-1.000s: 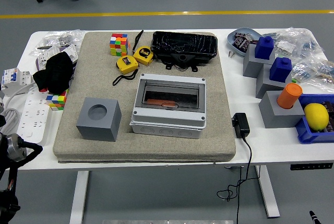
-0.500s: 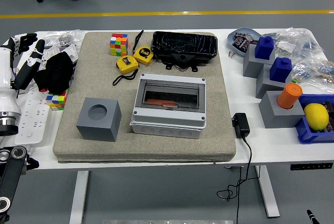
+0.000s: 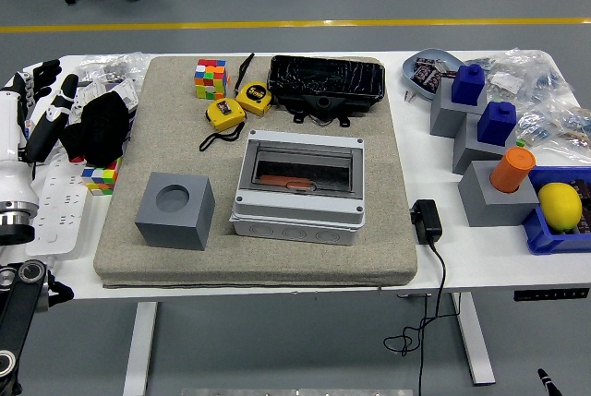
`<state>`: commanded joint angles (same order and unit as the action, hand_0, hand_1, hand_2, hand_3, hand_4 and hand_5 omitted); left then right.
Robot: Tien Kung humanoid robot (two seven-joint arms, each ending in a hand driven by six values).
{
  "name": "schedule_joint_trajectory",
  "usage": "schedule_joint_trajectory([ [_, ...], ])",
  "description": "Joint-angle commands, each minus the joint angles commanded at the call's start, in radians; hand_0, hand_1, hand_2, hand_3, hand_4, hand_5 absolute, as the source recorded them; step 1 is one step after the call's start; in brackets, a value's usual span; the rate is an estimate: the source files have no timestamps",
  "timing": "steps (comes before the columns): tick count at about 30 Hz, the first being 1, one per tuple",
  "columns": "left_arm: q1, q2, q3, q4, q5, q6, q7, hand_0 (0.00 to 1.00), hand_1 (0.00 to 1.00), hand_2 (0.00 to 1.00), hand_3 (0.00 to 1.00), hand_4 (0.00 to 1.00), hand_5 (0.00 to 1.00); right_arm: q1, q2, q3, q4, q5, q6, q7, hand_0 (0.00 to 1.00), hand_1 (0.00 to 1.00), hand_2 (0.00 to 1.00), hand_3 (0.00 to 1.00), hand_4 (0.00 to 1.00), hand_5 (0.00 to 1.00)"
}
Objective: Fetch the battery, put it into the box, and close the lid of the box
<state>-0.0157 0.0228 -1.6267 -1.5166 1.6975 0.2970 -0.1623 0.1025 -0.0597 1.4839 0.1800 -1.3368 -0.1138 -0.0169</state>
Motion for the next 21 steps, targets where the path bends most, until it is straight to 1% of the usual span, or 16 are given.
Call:
schedule_joint_trajectory([
  [13,0.003,0.003,0.003,0.0,0.007,-0.003,0.003,0.734,0.772,0.746,0.724,0.937,0.873,0.004,0.001,0.009,0.0,-0.016,0.002,-0.005,0.849,0.827,0.774,0.788,0.998,0.998],
  [14,0.004,0.004,0.003,0.0,0.009,-0.006,0.005,0.724,0.754,0.73,0.705,0.934,0.87,0.003,0.001,0.009,0.0,-0.016,0.002,-0.005,0.848,0.826,0.773,0.787,0.998,0.998],
  [21,0.007,0.005,0.005,0.002,0.006,-0.008,0.007,0.718,0.75,0.726,0.71,0.935,0.866,0.003,-0.001,0.004,0.0,-0.009,0.003,-0.005,0.85,0.823,0.773,0.788,0.998,0.998],
])
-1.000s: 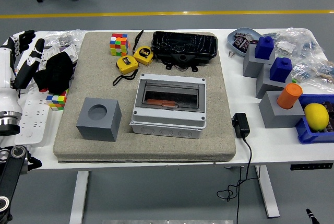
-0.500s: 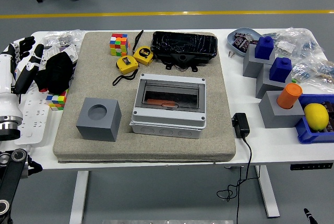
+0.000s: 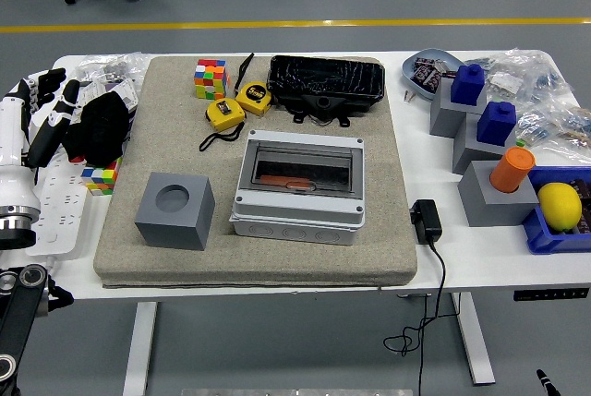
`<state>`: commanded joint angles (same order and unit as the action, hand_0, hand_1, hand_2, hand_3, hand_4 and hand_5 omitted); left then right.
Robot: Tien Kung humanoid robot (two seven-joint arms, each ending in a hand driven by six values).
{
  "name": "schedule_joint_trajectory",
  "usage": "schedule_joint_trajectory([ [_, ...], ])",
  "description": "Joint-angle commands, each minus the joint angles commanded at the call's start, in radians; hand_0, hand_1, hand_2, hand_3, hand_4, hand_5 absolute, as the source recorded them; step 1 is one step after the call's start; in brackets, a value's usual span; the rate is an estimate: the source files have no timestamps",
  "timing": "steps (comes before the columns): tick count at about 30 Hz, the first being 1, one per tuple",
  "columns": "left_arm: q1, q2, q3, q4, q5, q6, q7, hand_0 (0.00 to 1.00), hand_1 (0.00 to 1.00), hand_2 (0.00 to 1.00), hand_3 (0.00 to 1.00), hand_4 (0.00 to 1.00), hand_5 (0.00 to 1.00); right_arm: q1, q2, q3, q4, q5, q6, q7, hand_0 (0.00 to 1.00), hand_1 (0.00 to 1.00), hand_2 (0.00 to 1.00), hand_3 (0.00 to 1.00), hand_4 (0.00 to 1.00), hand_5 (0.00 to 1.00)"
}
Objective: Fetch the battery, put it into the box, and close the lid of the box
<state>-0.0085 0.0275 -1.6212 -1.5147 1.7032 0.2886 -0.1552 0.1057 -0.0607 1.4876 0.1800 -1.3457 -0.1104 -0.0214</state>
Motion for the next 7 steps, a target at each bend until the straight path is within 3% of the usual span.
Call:
schedule_joint_trajectory([
  [7,-0.007,0.0,0.005,0.0,0.002,0.0,0.0,0.718,0.75,0.726,0.71,0.935,0.866,-0.005,0.0,-0.005,0.0,0.01,0.001,-0.002,0.85,0.823,0.773,0.788,0.998,0.998],
])
